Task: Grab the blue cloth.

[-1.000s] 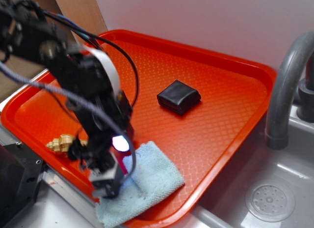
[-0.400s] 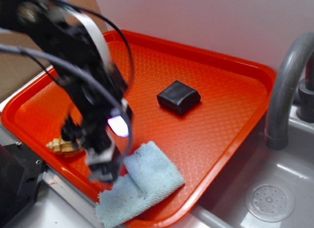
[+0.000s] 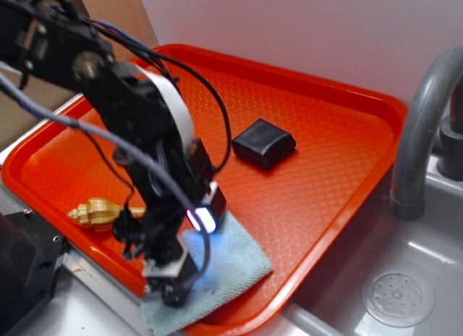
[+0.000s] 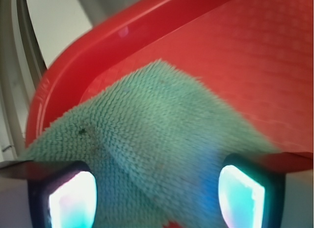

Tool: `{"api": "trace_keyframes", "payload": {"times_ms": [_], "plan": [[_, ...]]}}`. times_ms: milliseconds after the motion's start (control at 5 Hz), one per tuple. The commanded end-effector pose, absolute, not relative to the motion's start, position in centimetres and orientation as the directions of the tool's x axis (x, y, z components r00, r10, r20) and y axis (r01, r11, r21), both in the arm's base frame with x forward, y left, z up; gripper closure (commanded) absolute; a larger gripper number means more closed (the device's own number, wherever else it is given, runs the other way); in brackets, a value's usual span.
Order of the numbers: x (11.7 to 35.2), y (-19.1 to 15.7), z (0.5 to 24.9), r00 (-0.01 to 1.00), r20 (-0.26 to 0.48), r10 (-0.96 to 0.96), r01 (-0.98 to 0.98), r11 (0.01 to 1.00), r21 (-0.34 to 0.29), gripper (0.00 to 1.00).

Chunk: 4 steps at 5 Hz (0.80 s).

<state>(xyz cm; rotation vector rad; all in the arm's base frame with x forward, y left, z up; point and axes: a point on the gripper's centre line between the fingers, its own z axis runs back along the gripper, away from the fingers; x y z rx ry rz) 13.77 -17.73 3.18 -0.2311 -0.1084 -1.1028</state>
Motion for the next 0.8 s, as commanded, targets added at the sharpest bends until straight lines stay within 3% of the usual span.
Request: {"api": "trace_keyframes", "payload": {"times_ms": [0,400,600], "plan": [[14.2,-17.9,1.7,0.503,0.215,-0.837,0.854,0.52,0.03,1.0],[17.6,-15.9,2.8,0.652,0.237,-0.72,0.738,0.674,0.018,1.0],[20.3,-13.3,5.3,0.789,0.258,-0.558,0.577,0.817,0.001,1.0]]}}
